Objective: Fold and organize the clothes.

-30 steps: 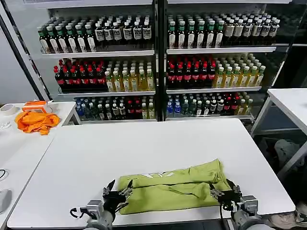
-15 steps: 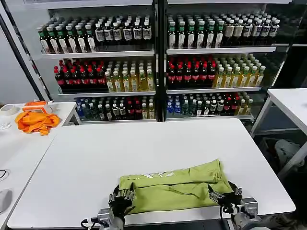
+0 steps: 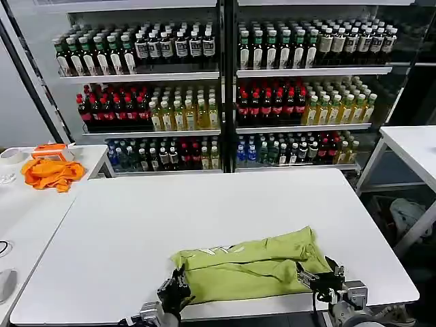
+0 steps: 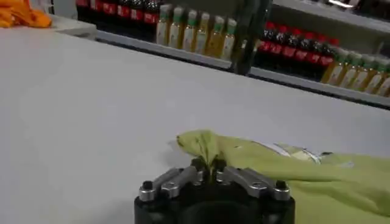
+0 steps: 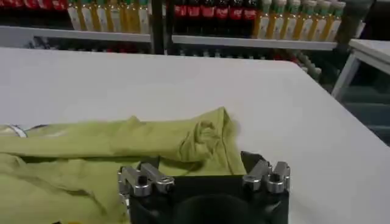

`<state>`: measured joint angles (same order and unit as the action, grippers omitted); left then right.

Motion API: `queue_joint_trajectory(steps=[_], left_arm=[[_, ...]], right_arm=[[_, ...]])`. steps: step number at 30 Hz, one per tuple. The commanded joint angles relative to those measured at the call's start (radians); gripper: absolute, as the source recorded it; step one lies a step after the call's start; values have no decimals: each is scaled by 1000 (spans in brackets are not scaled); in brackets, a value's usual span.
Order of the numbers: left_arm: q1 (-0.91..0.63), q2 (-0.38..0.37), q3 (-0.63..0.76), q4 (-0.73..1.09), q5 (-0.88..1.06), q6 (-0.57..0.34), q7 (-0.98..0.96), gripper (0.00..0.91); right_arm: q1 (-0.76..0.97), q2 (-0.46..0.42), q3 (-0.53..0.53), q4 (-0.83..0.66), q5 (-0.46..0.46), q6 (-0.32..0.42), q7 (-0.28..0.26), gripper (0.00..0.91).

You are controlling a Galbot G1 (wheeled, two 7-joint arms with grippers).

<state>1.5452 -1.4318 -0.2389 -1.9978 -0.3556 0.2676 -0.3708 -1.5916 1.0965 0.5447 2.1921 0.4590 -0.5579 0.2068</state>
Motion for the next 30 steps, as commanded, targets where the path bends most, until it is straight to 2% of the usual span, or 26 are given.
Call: queue_joint_trajectory(steps=[1,9,12,17,20,24,25,30], left_arm=[[3,28,-55,-37,-33,-16,-1,20],[5,146,-244,-119,-130,-8,12,20],[4,209,-339,-123,-200,1,17,20],[-4,356,-517,-68,-277,5,28,20],[-11,401,-568,-54,-353,26,29,20],[-23,396,-570,-98,-495,59,28,20],[-28,384,-556,-127,-579,80,27,20],[-44,287,-415,-222,-752,97,37,20]], right_arm=[[-3,1,3,4,2,0,1,907],[6,2,9,4,10,-1,2,907],[12,0,11,2,14,-1,2,907],[17,-5,14,2,20,-2,2,907],[16,-9,16,3,21,-2,2,907],[16,-18,19,-1,24,-3,2,907],[16,-19,19,-2,24,-3,2,907],[20,-28,16,-9,25,-4,2,907]])
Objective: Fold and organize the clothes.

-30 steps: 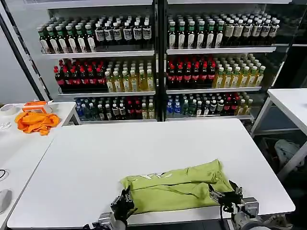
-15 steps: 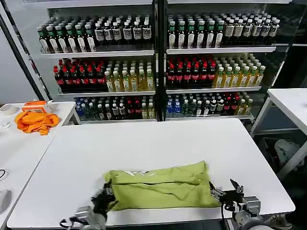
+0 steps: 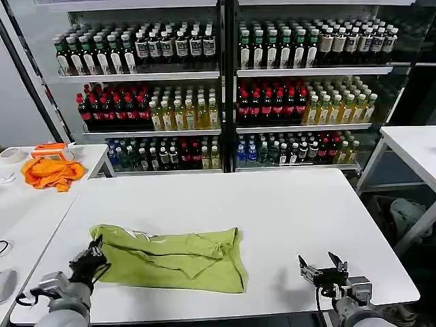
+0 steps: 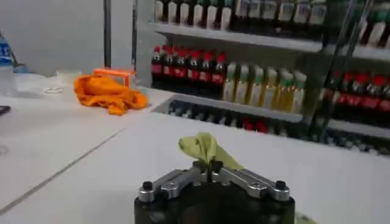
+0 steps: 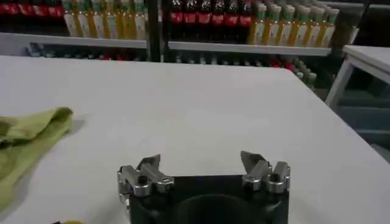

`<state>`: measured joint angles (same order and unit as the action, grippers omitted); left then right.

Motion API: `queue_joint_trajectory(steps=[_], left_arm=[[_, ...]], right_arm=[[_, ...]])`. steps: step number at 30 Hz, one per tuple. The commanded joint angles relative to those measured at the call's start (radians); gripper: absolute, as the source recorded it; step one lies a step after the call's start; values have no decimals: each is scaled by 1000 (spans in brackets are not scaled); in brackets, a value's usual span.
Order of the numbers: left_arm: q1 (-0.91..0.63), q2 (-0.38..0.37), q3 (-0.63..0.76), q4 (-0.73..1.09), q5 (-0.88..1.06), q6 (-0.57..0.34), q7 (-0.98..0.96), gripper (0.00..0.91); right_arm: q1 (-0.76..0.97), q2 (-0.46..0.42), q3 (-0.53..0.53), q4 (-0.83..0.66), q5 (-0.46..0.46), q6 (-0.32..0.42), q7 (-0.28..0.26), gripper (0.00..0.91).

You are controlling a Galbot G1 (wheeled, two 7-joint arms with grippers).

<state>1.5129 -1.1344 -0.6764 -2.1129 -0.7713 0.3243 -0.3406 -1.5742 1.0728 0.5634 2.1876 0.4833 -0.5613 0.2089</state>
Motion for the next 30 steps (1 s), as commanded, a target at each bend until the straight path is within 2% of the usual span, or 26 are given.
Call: queue_joint_trajectory(steps=[1,6,12,27,29,30], left_arm=[[-17,-28,44,-121,-372,43,7,20],[-63,-126,202,-136,-392,44,1,20],[-131,-190,342,-53,-337,40,3,20],[-220,-246,569,147,-94,32,46,20],[-229,-250,586,158,-86,38,52,141],[-236,-255,594,165,-76,39,56,413]], right_arm=[[3,-5,-3,-6,0,-1,0,907],[7,-9,-5,-16,0,-1,0,907],[21,-17,-10,-30,5,-1,-1,907],[49,-39,-13,-53,27,-1,-1,907],[53,-40,-15,-57,28,-1,-1,907],[57,-40,-18,-60,28,-1,-1,907]])
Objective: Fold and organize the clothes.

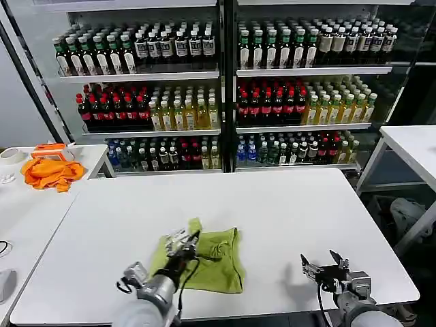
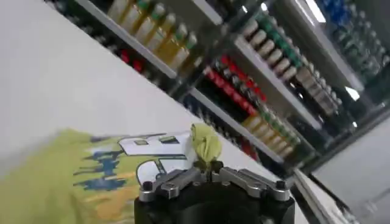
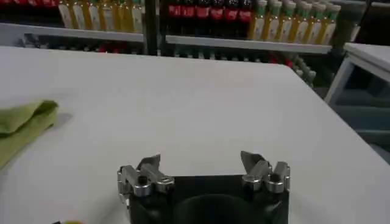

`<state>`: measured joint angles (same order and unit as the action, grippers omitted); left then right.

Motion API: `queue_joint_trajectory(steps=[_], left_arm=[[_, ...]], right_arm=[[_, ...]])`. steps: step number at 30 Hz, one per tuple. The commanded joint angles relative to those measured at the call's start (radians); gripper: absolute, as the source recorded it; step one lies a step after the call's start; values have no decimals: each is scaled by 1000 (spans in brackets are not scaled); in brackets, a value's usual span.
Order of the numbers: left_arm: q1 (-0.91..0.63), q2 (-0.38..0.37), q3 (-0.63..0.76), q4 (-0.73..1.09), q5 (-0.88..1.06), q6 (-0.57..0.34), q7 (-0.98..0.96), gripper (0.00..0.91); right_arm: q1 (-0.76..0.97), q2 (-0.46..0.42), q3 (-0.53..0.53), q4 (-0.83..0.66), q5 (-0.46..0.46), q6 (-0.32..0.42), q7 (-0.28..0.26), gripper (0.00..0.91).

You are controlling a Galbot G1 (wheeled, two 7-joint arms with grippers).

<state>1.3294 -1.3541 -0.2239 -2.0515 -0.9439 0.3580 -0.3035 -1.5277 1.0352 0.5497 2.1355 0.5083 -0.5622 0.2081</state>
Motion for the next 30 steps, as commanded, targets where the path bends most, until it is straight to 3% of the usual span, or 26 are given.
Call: queue_joint_trajectory(steps=[1,8,14,25,30], left_arm=[[-61,-40,150,112,116,6,32,877],[-86,-60,191,148,222,5,81,907],[-5,-25,172,-26,233,19,73,907],[73,81,-146,-31,255,8,8,907],[83,107,-201,28,230,5,2,907]], right_arm=[[12,-2,-6,-9,2,0,0,907],[16,-8,-9,-10,4,0,0,907],[18,-11,-6,-10,8,1,0,907],[25,9,-21,-7,3,3,-1,907],[18,13,-19,0,0,3,-1,907]])
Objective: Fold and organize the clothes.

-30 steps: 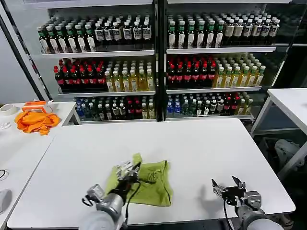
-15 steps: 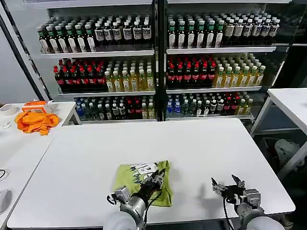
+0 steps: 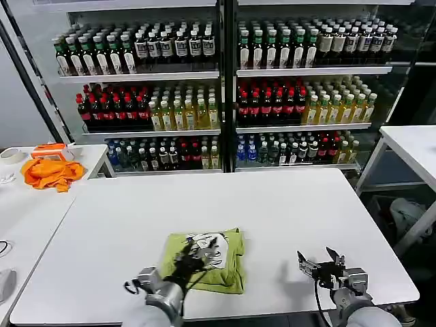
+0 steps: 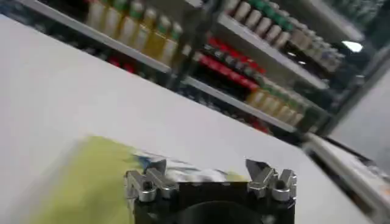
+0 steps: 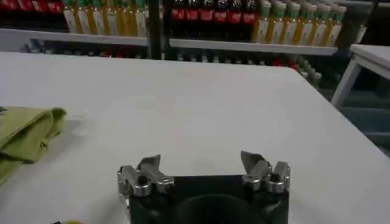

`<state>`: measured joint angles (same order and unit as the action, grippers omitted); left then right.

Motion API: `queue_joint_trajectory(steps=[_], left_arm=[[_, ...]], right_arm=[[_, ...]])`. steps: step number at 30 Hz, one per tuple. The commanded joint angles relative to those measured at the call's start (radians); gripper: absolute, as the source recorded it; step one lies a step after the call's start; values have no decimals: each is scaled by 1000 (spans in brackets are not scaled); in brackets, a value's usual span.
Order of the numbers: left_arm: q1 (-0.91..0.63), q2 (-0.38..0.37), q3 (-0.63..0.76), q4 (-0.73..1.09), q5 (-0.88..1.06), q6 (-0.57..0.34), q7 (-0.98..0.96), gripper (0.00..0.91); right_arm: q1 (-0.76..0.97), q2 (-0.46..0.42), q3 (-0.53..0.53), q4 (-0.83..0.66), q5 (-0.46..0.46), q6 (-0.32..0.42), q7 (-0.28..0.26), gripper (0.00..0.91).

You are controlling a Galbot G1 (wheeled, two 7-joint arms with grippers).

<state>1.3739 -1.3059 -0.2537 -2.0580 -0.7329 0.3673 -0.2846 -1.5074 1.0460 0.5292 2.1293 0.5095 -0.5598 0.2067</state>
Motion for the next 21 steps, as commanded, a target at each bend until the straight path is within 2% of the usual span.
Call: queue_joint_trajectory(steps=[1,7,16,17,18,19,21], left_arm=[[36,58,-176,42,13,-3,-17,907],[17,41,-169,94,-2,1,-17,907],[13,0,-128,103,-159,81,8,907],[6,-9,-124,112,-161,83,11,816],[2,-12,-122,118,-167,85,13,343],[-2,-13,-121,121,-182,83,15,91],[-6,-17,-123,122,-228,82,21,40]], right_arm=[[-3,3,3,7,-2,1,0,907],[-19,3,13,18,-4,0,0,907],[-32,15,16,26,-12,0,0,907],[-32,16,15,27,-13,0,0,907],[-34,18,16,29,-14,0,0,907],[-35,19,16,30,-15,0,0,907],[-38,19,17,31,-16,0,-1,907]])
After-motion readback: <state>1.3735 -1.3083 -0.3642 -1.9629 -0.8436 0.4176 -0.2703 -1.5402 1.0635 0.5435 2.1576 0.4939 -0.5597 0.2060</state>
